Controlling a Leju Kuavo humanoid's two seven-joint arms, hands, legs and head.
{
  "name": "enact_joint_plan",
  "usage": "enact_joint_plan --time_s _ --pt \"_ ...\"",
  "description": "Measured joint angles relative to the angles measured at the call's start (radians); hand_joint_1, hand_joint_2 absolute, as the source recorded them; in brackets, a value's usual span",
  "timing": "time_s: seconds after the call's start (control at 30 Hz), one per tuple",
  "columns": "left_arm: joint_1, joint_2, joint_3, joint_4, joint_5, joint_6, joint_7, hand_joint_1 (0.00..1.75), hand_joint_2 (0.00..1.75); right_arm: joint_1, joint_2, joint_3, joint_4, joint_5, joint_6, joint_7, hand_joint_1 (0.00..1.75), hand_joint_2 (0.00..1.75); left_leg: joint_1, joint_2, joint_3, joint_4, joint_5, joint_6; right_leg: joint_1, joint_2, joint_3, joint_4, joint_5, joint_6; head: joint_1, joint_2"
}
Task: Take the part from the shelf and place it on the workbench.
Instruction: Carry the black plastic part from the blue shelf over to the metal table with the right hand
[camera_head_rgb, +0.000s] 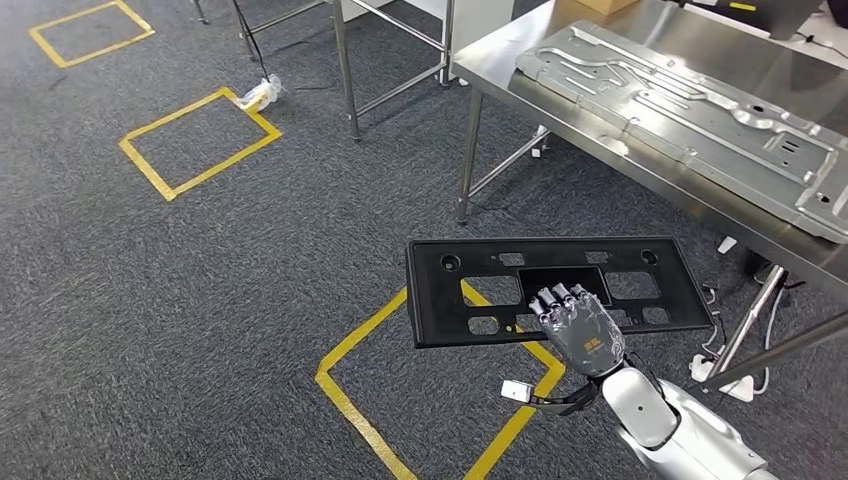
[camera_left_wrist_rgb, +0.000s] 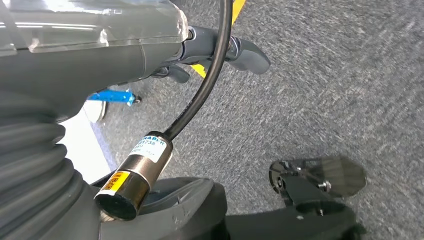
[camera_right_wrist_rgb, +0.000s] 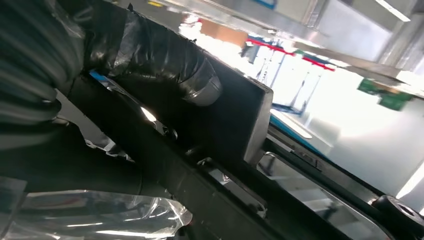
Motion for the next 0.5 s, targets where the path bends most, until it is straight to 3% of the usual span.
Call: enact_joint_plan --time_s 0.07,0.13,0.17,0.2,0.23,0.3,0.37,0.43,0.5 --pt "0.001 0.0 0.0 0.0 0.0 0.001 0.002 0.0 1.75 -0.001 0.004 -0.005 0.0 0.0 0.0 -0.003 1.75 1.75 0.002 -0.055 -0.048 0.107 -0.057 -0.005 -0.002 0.022 0.005 -0.004 0.002 -0.011 0.0 0.0" --pt "0.004 0.0 0.0 0.0 0.0 0.002 0.004 0.0 1.75 -0.001 0.01 -0.007 0.0 0.0 0.0 -0.006 1.75 1.75 0.002 -0.074 -0.117 0.234 -0.101 -0.006 0.0 0.049 0.005 -0.001 -0.001 -0.016 0.0 0.0" --pt "0.005 0.0 0.0 0.0 0.0 0.002 0.004 0.0 1.75 0.0 0.011 -0.007 0.001 0.0 0.0 -0.008 1.75 1.75 0.002 -0.075 -0.137 0.26 -0.097 -0.006 0.001 0.064 0.005 0.002 -0.002 -0.017 0.0 0.0" --pt "0.006 0.0 0.0 0.0 0.0 0.002 0.005 0.0 1.75 0.001 0.012 -0.007 0.002 0.0 0.0 -0.01 1.75 1.75 0.002 -0.077 -0.137 0.245 -0.072 -0.004 0.001 0.079 0.005 0.005 -0.004 -0.016 0.0 0.0" --pt "0.006 0.0 0.0 0.0 0.0 0.003 0.005 0.0 1.75 0.001 0.013 -0.008 0.002 0.0 0.0 -0.013 1.75 1.75 0.002 -0.084 -0.12 0.194 -0.032 -0.001 0.001 0.094 0.005 0.008 -0.007 -0.015 0.0 0.0" --pt "0.006 0.001 0.0 0.0 0.0 0.003 0.008 0.0 1.75 0.001 0.015 -0.011 0.004 0.0 0.0 -0.017 1.75 1.75 0.004 -0.123 -0.067 0.06 0.034 0.008 0.001 0.12 0.003 0.017 -0.013 -0.009 0.0 0.0" --pt "0.005 0.002 0.001 0.0 0.0 0.004 0.015 0.0 1.75 0.003 0.018 -0.015 0.005 0.0 0.0 -0.02 1.75 1.75 0.004 -0.151 -0.038 -0.006 0.05 0.016 -0.002 0.144 -0.003 0.022 -0.016 0.004 0.0 0.0" --pt "0.003 0.002 0.001 0.0 0.001 0.004 0.02 0.0 1.75 0.007 0.019 -0.02 0.006 0.0 -0.001 -0.024 1.75 1.75 0.001 -0.136 -0.031 -0.014 0.049 0.023 -0.007 0.165 -0.007 0.017 -0.013 0.019 0.0 0.0" --pt "0.002 0.001 0.001 0.0 0.001 0.006 0.023 0.0 1.75 0.009 0.019 -0.026 0.006 0.0 0.0 -0.029 1.75 1.75 0.003 -0.113 -0.021 -0.031 0.055 0.036 -0.007 0.131 -0.015 0.033 -0.025 0.029 0.002 0.0"
